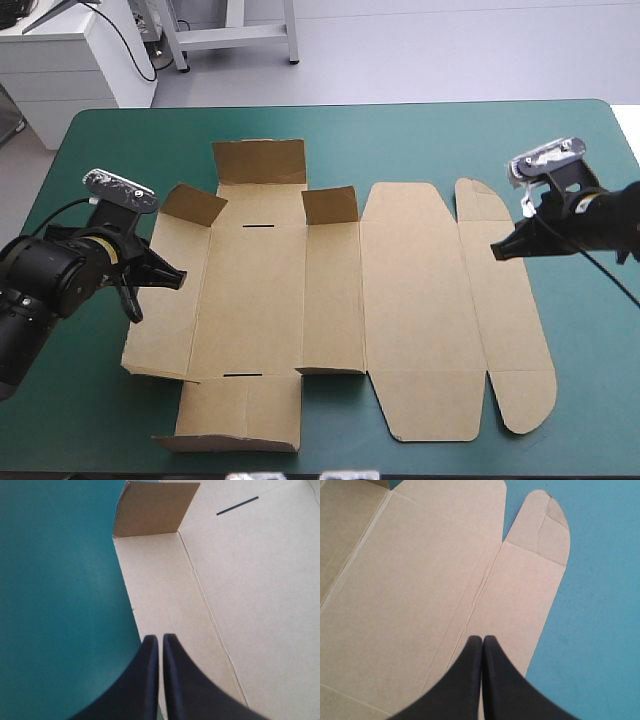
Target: Fold the box
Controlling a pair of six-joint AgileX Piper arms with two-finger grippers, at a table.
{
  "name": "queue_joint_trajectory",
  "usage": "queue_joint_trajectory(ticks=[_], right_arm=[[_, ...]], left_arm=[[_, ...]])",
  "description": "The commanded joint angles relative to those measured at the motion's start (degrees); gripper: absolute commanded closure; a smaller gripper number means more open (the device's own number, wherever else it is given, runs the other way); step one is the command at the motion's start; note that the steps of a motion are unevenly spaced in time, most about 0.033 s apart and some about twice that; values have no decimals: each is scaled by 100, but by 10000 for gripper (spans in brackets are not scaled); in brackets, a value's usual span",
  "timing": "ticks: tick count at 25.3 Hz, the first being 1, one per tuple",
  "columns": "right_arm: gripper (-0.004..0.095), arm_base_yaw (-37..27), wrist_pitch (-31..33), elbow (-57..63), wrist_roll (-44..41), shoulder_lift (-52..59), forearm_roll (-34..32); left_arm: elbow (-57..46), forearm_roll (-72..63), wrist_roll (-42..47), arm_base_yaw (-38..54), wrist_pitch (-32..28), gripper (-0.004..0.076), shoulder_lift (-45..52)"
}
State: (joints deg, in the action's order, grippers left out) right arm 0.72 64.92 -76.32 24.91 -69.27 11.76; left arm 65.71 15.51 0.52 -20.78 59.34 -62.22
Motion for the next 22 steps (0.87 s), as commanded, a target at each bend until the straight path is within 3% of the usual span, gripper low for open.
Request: queue_joint_trajectory(ticks=[1,4,8,11,16,22], right_arm=[[926,-40,-707,719,45,756,72],[927,-40,-832,1529,45,1310,72],[927,-40,-940,2183,45,1763,72],[927,-40,-1056,2346,45,1882,72],[927,-40,-1227,2497,45,1893,96],[927,-40,-1497,2562,45,1893,158]], left_arm=[[302,15,-151,-19,-23,705,-154],[529,-781,-705,171,94,705,-549],[585,-3101,-2261,1309,186,705,-1018],[585,-4201,-2941,2163,546,705,-1214],[585,-4917,-3435,3361,1398,706,-1272],[575,-4881,-3546,4424,1464,708,-1230]])
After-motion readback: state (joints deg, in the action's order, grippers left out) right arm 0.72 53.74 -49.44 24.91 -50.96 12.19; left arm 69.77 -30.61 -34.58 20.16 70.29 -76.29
